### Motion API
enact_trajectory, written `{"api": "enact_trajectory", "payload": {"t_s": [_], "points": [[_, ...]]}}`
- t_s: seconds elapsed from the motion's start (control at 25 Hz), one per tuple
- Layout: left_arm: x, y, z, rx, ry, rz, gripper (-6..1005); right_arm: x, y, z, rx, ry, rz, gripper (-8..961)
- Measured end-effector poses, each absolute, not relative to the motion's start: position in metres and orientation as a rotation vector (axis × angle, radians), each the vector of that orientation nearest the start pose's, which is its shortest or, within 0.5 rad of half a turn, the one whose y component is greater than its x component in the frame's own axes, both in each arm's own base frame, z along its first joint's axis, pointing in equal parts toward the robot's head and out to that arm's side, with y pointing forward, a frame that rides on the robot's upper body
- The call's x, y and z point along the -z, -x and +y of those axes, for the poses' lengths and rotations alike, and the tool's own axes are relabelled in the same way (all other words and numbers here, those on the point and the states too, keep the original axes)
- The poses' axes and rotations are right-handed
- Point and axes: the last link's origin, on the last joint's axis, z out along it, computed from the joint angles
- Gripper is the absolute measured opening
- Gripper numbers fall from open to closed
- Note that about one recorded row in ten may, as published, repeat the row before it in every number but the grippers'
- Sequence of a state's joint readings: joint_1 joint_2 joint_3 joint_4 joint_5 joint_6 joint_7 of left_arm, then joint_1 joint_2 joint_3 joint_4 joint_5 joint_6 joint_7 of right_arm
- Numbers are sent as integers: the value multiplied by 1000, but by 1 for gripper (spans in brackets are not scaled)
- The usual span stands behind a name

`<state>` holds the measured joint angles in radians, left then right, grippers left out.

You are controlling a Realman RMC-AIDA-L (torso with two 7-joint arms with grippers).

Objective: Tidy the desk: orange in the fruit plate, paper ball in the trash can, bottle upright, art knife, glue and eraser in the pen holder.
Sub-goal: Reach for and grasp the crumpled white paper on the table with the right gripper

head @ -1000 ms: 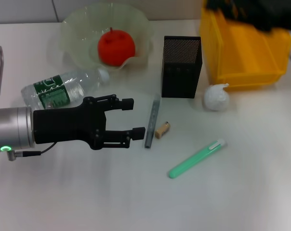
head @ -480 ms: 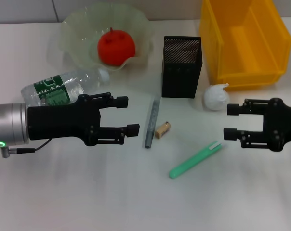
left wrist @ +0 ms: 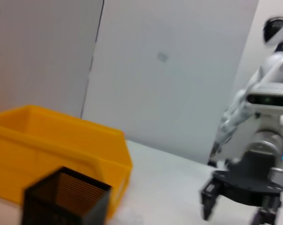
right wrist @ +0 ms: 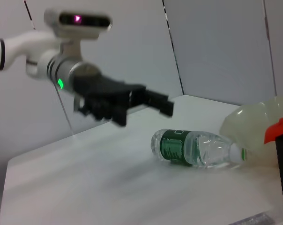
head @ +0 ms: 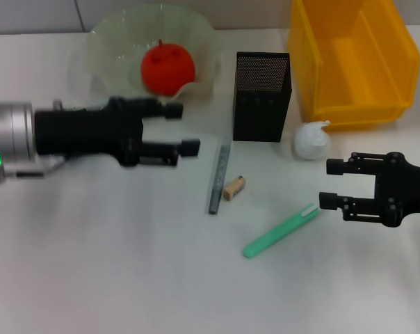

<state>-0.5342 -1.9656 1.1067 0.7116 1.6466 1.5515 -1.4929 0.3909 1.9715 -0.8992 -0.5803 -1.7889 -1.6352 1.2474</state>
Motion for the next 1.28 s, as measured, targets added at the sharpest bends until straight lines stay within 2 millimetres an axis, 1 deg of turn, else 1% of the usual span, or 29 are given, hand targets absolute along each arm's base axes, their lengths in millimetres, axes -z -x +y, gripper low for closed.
{"api": "enact_trajectory", "payload": {"t_s": [0.04,0.12,0.16,0.2,0.24,0.28,0.32,0.4,0.56,0.68,0.76,0.88,1.28], "points": [[-17,218,346,729,2879,-503,843,-15,-296,288,-743,2780,562,674],[-17,218,346,729,2879,-503,843,-15,-296,288,-744,2780,563,674],[-34,208,363,585,2864,-506,843,-15,-296,288,-744,2780,563,674],[-34,208,363,585,2864,-506,843,-15,-296,288,-744,2780,564,674],[-51,203,381,399,2814,-502,843,-15,-296,288,-744,2780,564,674],[-51,203,381,399,2814,-502,843,-14,-296,287,-744,2780,566,673],[-57,203,388,311,2779,-503,843,-14,-296,287,-744,2780,566,673],[-61,206,399,154,2730,-501,844,-14,-296,287,-745,2779,570,673],[-57,210,409,-51,2696,-482,844,-14,-297,287,-744,2777,574,673],[-48,214,413,-188,2670,-464,844,-14,-297,287,-742,2772,580,673],[-42,216,415,-250,2651,-452,844,-13,-297,287,-743,2769,583,673],[-37,220,416,-296,2637,-445,844,-13,-298,287,-746,2767,585,673],[-23,233,419,-360,2631,-470,843,-13,-298,288,-742,2758,590,672]]}}
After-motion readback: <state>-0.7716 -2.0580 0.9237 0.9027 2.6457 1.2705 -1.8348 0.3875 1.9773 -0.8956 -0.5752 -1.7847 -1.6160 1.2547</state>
